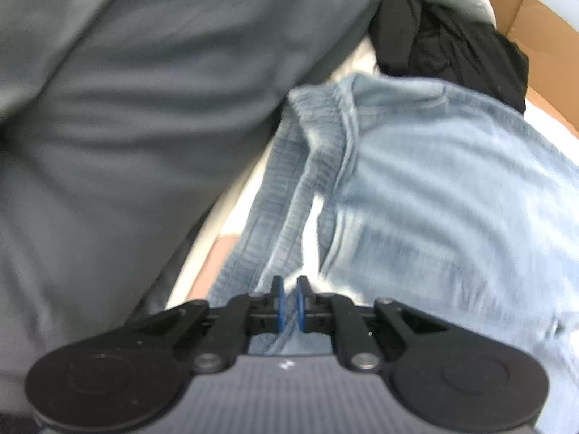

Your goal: Fold clothes

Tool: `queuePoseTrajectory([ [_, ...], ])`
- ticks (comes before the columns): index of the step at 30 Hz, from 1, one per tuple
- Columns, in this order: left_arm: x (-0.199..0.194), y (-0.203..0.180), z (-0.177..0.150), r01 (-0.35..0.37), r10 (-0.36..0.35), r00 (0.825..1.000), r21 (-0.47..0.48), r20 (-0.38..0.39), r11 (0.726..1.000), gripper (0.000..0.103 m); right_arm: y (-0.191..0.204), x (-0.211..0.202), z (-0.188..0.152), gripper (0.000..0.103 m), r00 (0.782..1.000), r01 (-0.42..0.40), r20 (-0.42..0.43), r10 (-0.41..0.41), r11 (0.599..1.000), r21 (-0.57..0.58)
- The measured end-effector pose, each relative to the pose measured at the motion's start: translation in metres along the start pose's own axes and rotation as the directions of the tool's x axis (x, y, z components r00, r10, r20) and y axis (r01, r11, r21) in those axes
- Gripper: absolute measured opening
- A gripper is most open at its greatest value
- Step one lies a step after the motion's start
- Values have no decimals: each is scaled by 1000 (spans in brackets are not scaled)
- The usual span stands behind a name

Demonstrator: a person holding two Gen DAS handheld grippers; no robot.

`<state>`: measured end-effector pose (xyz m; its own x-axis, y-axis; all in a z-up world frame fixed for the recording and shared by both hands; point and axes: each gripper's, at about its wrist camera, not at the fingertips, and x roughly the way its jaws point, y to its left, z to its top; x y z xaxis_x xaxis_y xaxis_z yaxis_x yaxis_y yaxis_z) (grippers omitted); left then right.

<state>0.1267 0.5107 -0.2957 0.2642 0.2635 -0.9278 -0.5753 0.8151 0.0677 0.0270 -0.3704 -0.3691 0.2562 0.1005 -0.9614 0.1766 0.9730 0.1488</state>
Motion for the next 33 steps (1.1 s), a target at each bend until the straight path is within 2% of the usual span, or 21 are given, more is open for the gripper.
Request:
queuePoseTrajectory([
  [4,0,10,-27,22,-21,998,20,-62,1000,9,2,0,1,24,1000,6,-5,-6,1000,-4],
  [7,8,24,-44,18,-19,993,-12,-114,1000,7,3,0,1,24,1000,11,-9,-11,1000,-7],
  [9,15,29,-47,6,-7,992,-7,-125,1000,3,3,1,2,24,1000,14,-12,-14,1000,-9],
  [15,44,27,-45,-51,58,987,48,-152,998,3,7,1,2,24,999,31,-18,-31,999,-18],
  [18,49,38,-42,-26,27,989,14,-149,1000,4,8,1,2,24,999,39,-20,-39,999,-12],
  [21,41,43,-41,-15,15,989,2,-149,1000,3,4,0,3,24,999,34,-22,-34,999,10],
  [23,28,38,-41,-36,35,990,-7,-139,999,3,3,0,1,24,999,32,-17,-32,999,11],
  [25,14,30,-43,-66,69,990,24,-122,998,3,4,0,0,24,999,34,-11,-34,999,12],
  [30,-8,22,-53,-10,16,992,45,-127,999,7,5,0,-2,24,999,37,-2,-37,999,14],
  [33,-3,18,-66,10,-1,988,55,-157,998,7,4,0,-1,24,999,36,-7,-36,999,14],
])
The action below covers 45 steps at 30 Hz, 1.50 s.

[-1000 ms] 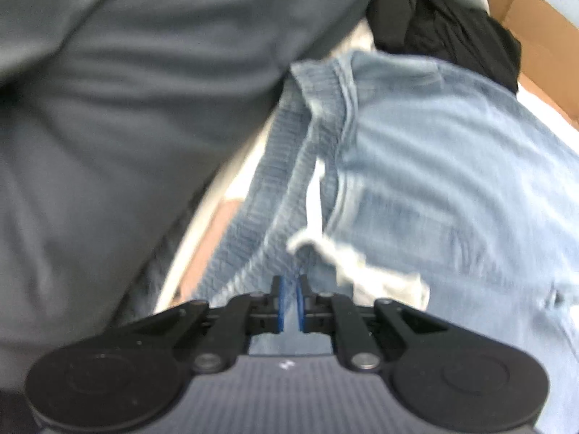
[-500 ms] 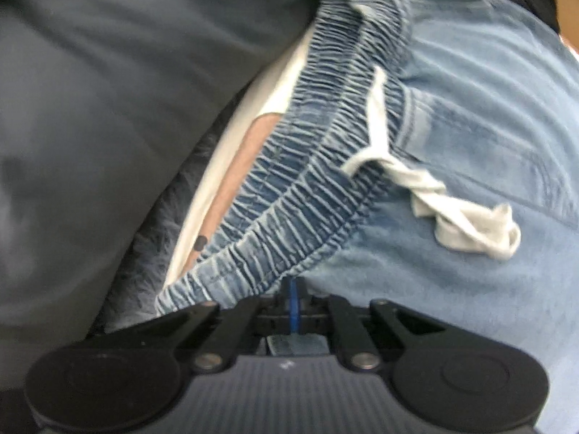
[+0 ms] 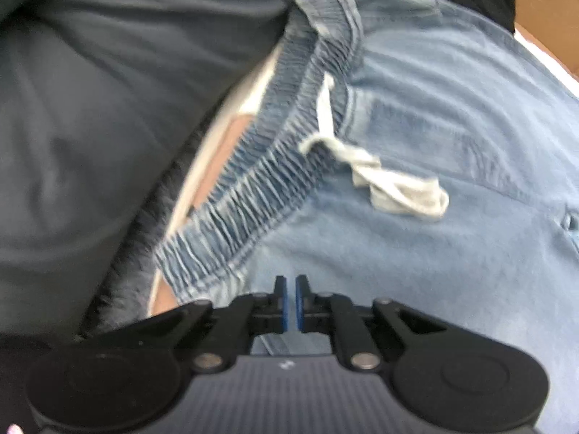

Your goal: Fold clothes

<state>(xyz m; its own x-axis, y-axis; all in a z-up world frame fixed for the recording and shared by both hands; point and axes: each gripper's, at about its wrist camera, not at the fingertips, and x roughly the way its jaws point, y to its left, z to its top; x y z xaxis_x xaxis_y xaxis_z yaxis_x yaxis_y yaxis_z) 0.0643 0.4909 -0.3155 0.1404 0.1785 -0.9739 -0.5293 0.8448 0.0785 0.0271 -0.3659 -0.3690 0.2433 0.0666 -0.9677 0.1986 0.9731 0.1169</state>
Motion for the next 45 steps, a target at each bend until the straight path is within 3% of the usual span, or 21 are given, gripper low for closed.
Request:
queuePoseTrajectory([
  [4,24,0,-6,-78,79,996,25,-52,997,3,0,0,-1,25,1000,3,2,-3,1000,-7],
  [11,25,-10,3,-190,190,981,4,-39,982,3,2,1,-2,24,1000,12,5,-12,1000,-16],
  [17,-9,-43,1,-61,60,996,13,63,998,8,2,2,-2,25,1000,10,8,-10,1000,-20],
  [22,-6,-82,-8,66,-69,994,39,89,997,8,2,2,-2,25,1000,5,8,-5,1000,-20],
  [32,22,-97,-18,77,-71,995,-84,71,994,4,-1,1,-7,25,1000,-10,17,10,1000,-4],
  [34,20,-96,-24,76,-67,995,-132,74,988,4,-1,0,-7,25,1000,-12,17,12,1000,3],
  [39,15,-107,-45,44,-37,997,-122,65,992,4,-2,0,-11,25,999,-10,30,9,1000,29],
  [45,7,-110,-62,24,-15,999,-198,50,980,4,-7,0,-10,25,999,-26,25,24,997,75],
])
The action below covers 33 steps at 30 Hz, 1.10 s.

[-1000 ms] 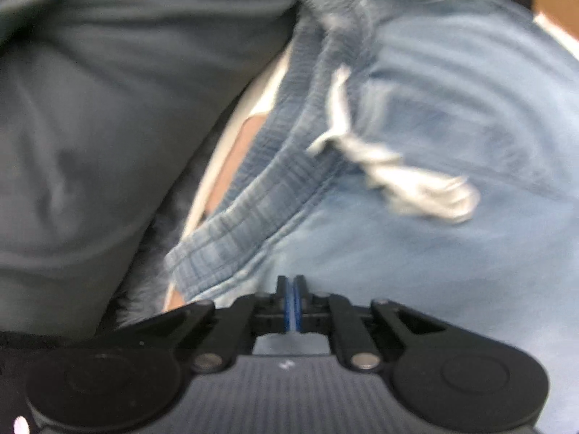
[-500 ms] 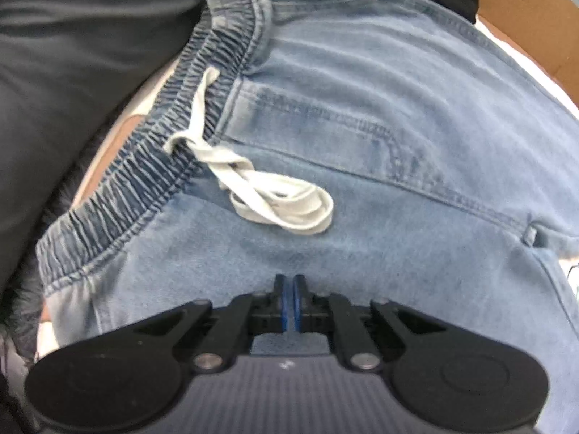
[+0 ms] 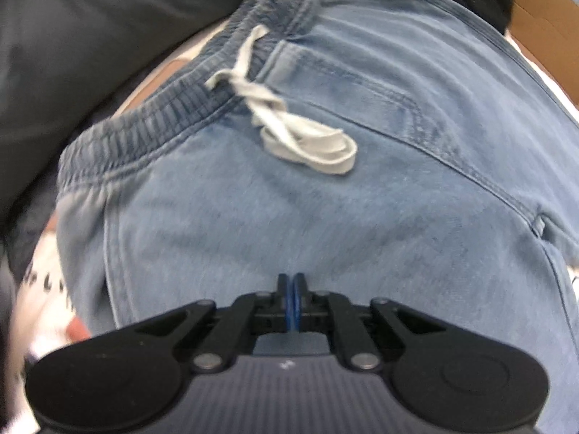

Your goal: Fold clothes

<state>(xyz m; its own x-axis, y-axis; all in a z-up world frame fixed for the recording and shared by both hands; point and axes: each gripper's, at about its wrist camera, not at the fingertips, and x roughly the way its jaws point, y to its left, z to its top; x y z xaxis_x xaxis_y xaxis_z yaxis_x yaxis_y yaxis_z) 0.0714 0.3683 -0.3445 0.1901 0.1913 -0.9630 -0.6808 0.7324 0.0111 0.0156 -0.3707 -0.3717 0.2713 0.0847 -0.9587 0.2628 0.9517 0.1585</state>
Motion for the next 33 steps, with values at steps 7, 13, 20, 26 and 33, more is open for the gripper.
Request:
queuePoseTrajectory([
  [7,-33,-15,-13,-31,32,999,-37,40,999,7,3,-5,9,26,1000,18,17,-19,998,64],
  [13,-57,-22,-6,-11,10,994,1,108,1000,9,16,-23,22,26,998,17,63,-16,1000,-15],
  [20,-86,-25,-3,-16,11,990,30,142,999,63,21,-53,35,27,993,-20,116,26,999,-50],
  [26,-116,-18,-7,20,-26,989,40,148,999,76,34,-87,54,45,984,-53,161,74,990,-129],
  [33,-147,0,-12,29,-30,985,8,171,1000,83,68,-136,110,53,971,-62,198,132,943,-327],
])
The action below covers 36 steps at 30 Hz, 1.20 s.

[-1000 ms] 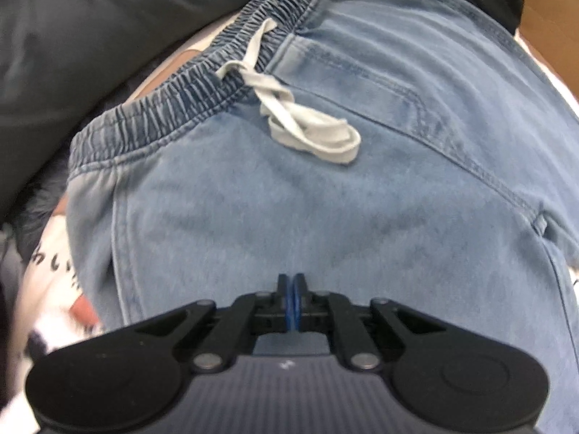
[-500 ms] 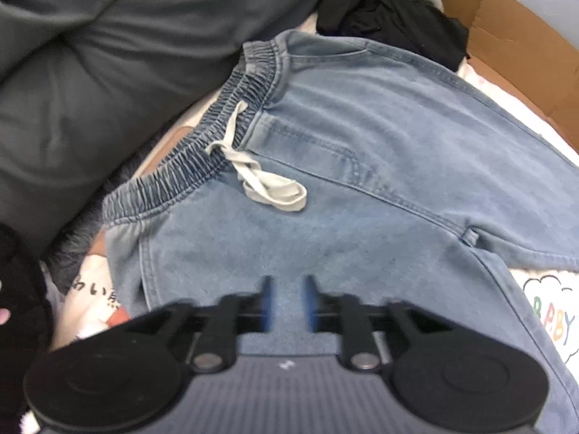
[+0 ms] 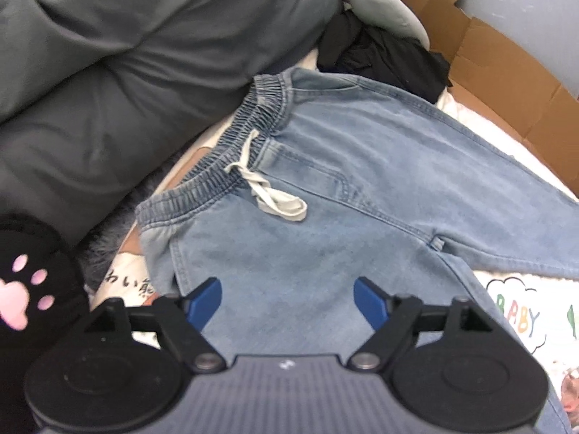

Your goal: Fold clothes

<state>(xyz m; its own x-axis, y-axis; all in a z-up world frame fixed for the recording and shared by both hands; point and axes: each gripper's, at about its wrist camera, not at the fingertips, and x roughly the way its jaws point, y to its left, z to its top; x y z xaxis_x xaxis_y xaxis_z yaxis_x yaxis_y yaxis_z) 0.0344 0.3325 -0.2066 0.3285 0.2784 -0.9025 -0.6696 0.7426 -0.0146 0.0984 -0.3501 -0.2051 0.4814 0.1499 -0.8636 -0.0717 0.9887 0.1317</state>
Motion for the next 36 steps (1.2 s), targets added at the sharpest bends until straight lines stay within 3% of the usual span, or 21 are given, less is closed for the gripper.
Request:
queuePoseTrajectory([
  [7,-21,13,-11,-30,30,1000,-22,-3,999,83,20,-46,80,53,999,-38,32,44,986,-163],
  [13,-39,16,-21,-4,3,1000,-35,-7,999,83,37,-71,114,54,998,-26,50,35,986,-167],
  [16,-51,13,-23,7,-8,1000,-24,-13,1000,85,47,-81,116,56,999,-2,49,9,991,-135],
  [19,-68,10,-22,18,-18,1000,-5,-6,1000,87,58,-94,113,65,998,25,57,-21,997,-71],
  [26,-114,12,-17,29,-29,999,6,12,1000,88,72,-128,88,70,989,-62,136,53,996,60],
  [31,-145,20,-9,16,-16,999,-8,37,1000,88,79,-135,61,70,980,-110,176,91,989,99],
  [36,-168,22,-6,15,-14,999,-17,48,1000,88,96,-132,61,70,981,-113,163,104,992,48],
])
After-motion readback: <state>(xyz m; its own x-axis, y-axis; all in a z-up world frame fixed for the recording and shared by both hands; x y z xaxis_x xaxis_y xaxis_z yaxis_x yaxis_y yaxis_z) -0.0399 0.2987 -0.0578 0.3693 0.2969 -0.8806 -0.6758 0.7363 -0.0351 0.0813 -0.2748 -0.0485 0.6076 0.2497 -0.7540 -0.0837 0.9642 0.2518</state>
